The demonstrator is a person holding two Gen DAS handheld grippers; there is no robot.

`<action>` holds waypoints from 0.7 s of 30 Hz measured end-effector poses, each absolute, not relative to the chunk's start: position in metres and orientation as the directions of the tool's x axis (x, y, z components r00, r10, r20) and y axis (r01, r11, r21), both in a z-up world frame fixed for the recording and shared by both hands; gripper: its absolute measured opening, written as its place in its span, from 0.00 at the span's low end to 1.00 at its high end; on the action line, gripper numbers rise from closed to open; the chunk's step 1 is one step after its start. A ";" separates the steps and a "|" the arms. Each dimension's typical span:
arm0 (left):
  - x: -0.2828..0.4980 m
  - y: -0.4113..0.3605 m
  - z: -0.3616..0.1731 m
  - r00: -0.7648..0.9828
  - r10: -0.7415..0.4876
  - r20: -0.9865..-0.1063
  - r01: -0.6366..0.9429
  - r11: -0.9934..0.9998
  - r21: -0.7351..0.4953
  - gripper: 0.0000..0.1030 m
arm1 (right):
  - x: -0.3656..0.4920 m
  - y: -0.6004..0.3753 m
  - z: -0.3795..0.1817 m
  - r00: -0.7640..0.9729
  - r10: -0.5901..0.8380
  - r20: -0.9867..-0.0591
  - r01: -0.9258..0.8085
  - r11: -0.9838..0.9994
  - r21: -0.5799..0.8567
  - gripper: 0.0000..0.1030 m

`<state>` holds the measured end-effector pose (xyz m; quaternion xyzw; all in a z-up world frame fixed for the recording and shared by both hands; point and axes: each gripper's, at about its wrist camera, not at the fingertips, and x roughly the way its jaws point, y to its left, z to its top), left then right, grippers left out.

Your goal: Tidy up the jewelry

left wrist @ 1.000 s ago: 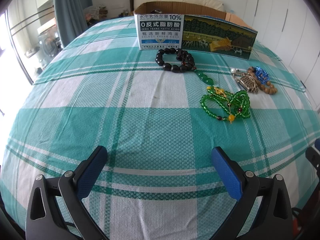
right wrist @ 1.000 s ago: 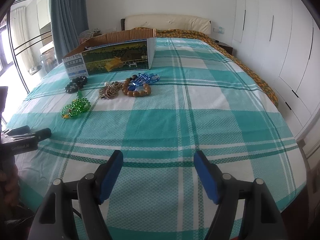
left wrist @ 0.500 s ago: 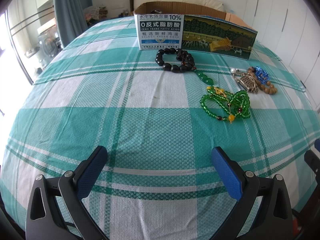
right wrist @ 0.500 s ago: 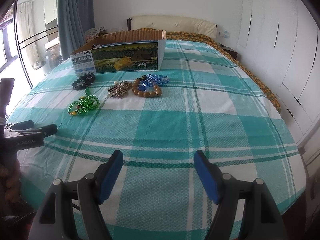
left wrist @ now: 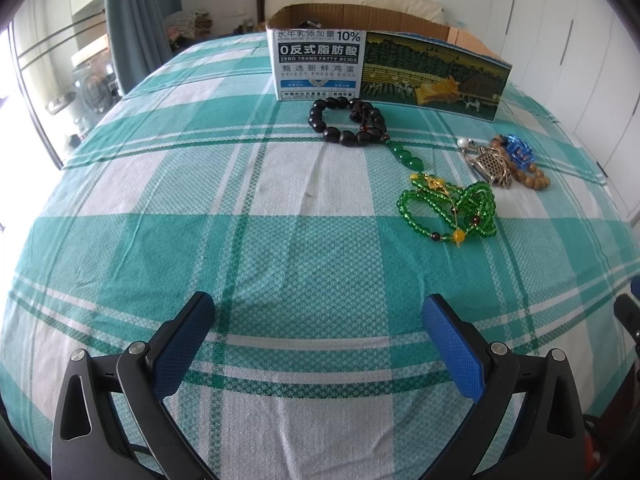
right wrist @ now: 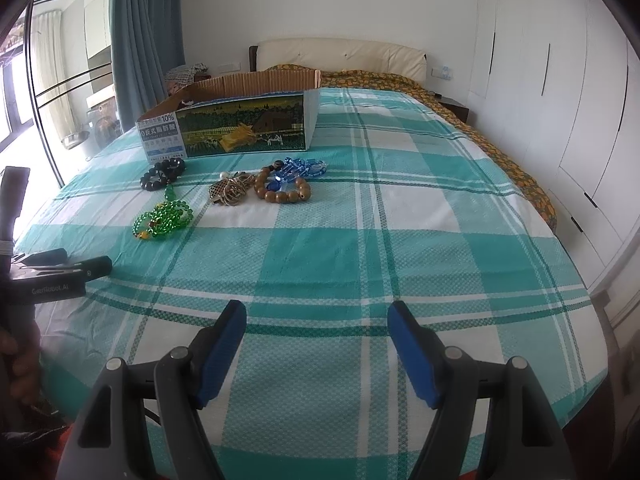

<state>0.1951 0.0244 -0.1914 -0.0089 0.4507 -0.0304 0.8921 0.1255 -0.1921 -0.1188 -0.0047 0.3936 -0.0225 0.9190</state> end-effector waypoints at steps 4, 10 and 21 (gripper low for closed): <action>0.190 0.028 -0.187 0.607 -0.086 -0.790 0.055 0.996 -0.067 0.99 | 0.127 -0.197 -0.123 0.681 -0.041 -0.732 0.046 0.999 -0.014 0.73; 0.188 0.026 -0.171 0.621 -0.143 -0.771 0.084 0.990 -0.117 0.99 | 0.131 -0.200 -0.127 0.673 -0.025 -0.739 0.047 0.999 0.010 0.73; 0.214 -0.022 -0.164 0.591 -0.202 -0.781 0.182 0.977 -0.114 0.99 | 0.135 -0.203 -0.131 0.667 0.003 -0.745 0.044 0.998 0.044 0.73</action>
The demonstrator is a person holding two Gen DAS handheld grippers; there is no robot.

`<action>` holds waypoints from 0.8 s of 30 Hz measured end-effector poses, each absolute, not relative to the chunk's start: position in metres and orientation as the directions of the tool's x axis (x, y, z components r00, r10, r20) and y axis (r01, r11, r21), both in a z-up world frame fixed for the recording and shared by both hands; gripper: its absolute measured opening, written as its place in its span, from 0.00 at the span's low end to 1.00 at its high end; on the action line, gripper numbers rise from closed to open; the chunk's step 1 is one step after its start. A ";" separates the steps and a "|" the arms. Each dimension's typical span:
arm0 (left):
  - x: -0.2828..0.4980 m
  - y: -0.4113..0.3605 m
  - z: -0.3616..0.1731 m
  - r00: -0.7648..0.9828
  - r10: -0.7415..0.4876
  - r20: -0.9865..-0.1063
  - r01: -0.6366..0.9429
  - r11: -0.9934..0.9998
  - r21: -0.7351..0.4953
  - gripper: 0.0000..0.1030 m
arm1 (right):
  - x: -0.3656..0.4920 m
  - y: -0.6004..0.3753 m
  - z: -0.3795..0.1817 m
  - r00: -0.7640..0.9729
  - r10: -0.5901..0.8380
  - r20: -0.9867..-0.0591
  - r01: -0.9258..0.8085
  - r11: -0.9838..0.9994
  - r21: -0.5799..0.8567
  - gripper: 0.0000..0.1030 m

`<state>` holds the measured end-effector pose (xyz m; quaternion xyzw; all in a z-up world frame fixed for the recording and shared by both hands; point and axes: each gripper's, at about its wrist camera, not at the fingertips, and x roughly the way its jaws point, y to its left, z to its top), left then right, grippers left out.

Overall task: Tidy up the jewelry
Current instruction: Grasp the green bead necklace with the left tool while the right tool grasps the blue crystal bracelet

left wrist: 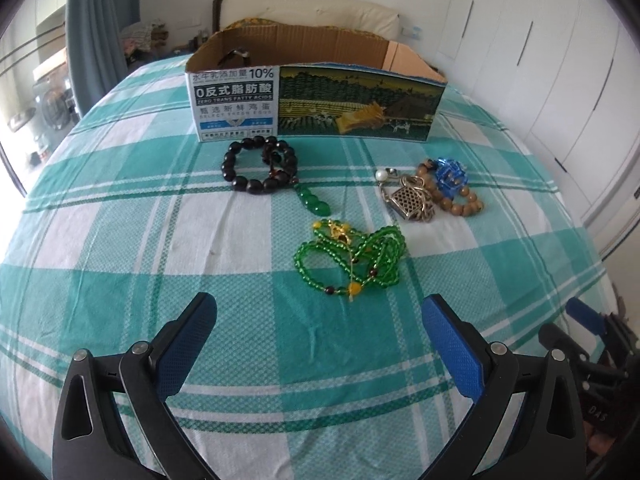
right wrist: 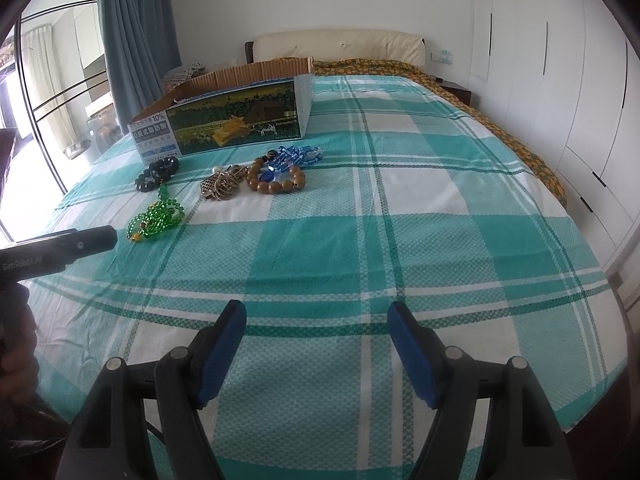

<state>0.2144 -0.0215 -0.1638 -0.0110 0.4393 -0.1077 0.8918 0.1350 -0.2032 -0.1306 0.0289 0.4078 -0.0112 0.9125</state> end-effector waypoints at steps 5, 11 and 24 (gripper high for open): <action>0.238 -0.040 -0.172 0.569 -0.182 -0.802 0.182 0.979 -0.093 0.99 | 0.134 -0.210 -0.129 0.669 0.002 -0.743 0.056 0.997 0.052 0.73; 0.252 -0.065 -0.183 0.563 -0.107 -0.819 0.203 0.979 0.012 0.91 | 0.134 -0.219 -0.133 0.659 0.012 -0.752 0.074 0.994 0.080 0.73; 0.223 0.009 -0.158 0.584 -0.273 -0.764 0.192 0.961 -0.197 0.14 | 0.151 -0.233 -0.129 0.630 0.090 -0.771 0.071 0.982 0.173 0.73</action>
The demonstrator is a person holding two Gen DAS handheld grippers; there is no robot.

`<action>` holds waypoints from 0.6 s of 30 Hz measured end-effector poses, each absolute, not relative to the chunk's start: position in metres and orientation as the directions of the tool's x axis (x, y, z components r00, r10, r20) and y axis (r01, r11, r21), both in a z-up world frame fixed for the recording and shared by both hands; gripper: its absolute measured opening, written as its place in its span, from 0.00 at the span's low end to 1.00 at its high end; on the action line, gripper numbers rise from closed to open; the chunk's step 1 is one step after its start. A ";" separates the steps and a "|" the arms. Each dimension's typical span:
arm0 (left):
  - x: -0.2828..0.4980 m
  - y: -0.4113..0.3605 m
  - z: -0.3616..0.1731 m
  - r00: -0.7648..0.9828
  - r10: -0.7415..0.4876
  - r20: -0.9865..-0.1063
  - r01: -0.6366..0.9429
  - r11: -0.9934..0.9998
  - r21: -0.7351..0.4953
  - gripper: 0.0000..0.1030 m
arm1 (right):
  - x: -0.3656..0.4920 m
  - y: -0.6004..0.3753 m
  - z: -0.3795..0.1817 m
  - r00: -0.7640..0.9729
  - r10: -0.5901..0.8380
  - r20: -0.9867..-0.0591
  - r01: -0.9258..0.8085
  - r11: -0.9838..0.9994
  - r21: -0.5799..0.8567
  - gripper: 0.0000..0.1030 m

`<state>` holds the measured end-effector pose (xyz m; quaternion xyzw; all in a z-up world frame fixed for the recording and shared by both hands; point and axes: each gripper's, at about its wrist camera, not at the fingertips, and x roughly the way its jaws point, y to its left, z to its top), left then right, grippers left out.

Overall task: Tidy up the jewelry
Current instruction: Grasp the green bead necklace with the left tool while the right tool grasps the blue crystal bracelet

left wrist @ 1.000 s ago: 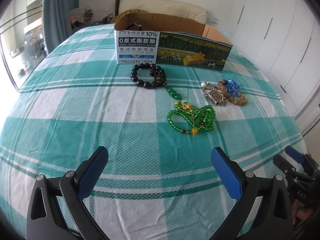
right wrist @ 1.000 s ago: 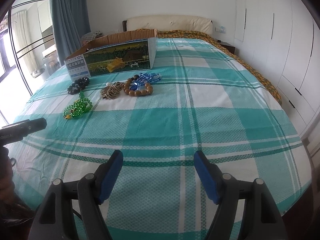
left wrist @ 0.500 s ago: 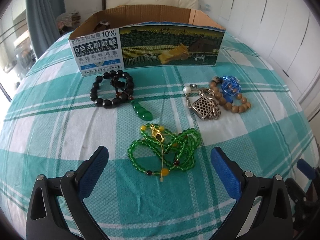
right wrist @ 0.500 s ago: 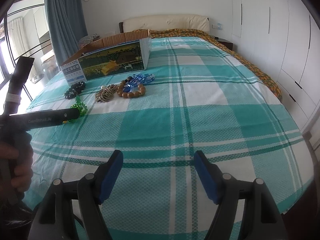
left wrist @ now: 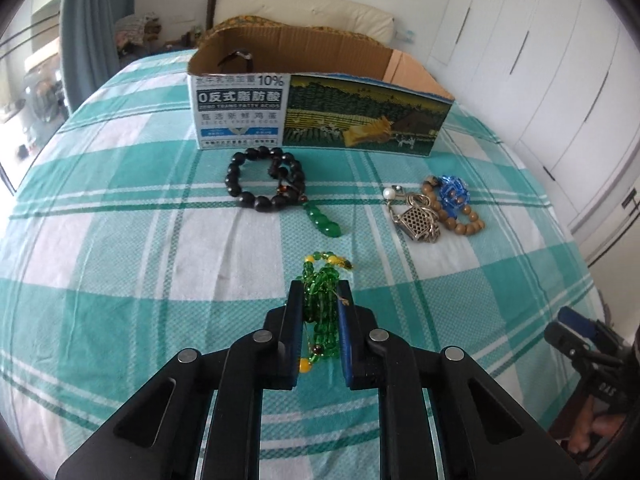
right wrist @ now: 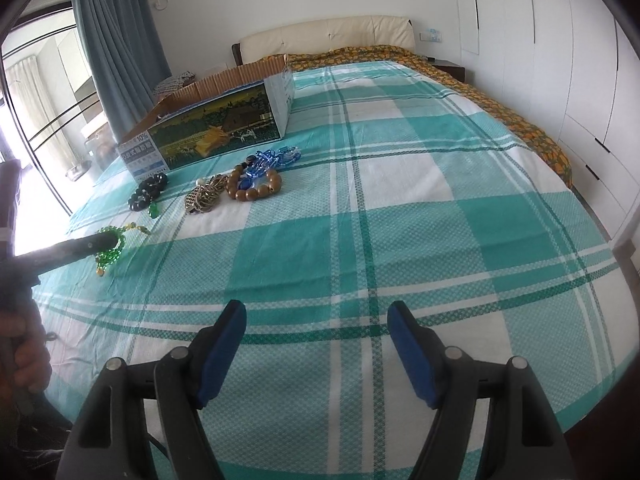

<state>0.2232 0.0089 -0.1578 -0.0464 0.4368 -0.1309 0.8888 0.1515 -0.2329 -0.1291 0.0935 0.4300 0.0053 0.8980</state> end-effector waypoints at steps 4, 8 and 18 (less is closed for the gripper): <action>0.221 0.024 -0.150 0.604 -0.278 -0.747 0.161 0.961 -0.227 0.13 | 0.190 -0.245 -0.119 0.626 0.177 -0.760 0.050 0.963 0.265 0.73; 0.224 0.030 -0.154 0.602 -0.271 -0.751 0.137 0.962 -0.238 0.14 | 0.242 -0.234 -0.113 0.602 0.229 -0.765 -0.078 0.970 0.228 0.65; 0.214 0.042 -0.161 0.589 -0.276 -0.759 0.122 0.959 -0.254 0.14 | 0.331 -0.204 -0.140 0.513 0.253 -0.820 -0.091 0.966 0.241 0.43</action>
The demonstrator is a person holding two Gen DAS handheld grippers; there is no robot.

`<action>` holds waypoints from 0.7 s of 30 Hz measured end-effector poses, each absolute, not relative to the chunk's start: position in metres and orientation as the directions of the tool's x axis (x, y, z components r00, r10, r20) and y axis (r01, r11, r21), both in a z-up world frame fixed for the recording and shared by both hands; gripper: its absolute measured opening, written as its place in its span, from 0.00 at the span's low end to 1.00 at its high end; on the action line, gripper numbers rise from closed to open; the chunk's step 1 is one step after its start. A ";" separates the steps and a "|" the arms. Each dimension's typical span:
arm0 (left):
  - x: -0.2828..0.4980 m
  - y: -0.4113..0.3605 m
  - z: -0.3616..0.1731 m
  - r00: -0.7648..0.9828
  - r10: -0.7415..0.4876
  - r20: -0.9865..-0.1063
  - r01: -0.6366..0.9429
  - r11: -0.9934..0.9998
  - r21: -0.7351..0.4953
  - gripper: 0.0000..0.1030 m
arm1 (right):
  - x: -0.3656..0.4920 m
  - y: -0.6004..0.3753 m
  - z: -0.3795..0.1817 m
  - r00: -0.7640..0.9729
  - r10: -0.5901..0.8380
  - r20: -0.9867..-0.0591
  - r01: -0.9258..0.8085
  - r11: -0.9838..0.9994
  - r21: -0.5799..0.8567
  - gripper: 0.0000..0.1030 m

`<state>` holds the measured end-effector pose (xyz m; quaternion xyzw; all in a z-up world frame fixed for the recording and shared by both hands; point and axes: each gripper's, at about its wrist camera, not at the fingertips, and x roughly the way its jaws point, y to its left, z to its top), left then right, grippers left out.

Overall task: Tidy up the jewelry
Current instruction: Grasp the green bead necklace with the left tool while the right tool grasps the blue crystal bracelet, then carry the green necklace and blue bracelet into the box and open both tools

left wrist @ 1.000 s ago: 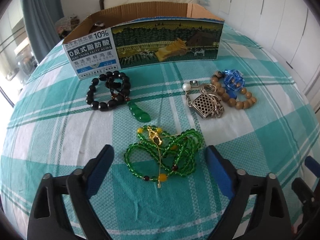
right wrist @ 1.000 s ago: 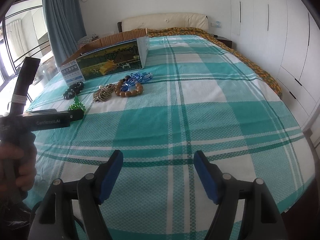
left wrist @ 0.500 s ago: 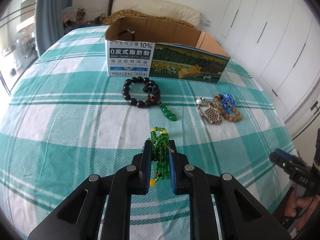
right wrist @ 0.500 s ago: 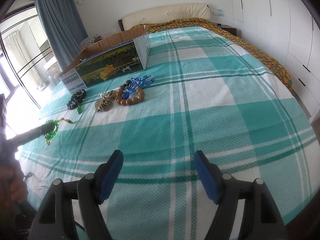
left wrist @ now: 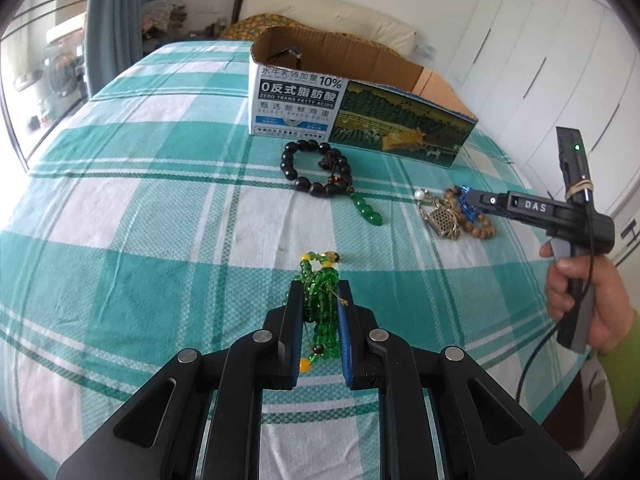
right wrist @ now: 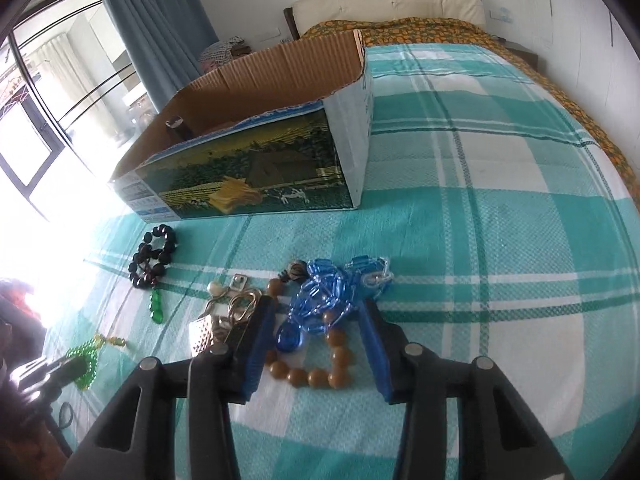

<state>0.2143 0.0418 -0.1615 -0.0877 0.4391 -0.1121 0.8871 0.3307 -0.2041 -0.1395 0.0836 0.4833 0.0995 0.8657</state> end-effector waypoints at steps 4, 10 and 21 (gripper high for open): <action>0.215 0.046 -0.166 0.578 -0.274 -0.768 0.109 0.959 -0.260 0.14 | 0.341 -0.203 -0.141 0.518 0.247 -0.819 -0.080 0.967 0.241 0.22; 0.214 0.054 -0.161 0.581 -0.301 -0.756 0.106 0.949 -0.297 0.14 | 0.327 -0.219 -0.113 0.553 0.329 -0.765 -0.083 0.936 0.342 0.11; 0.214 0.064 -0.119 0.603 -0.350 -0.717 0.129 0.930 -0.345 0.14 | 0.275 -0.218 -0.029 0.605 0.400 -0.688 -0.213 0.914 0.344 0.11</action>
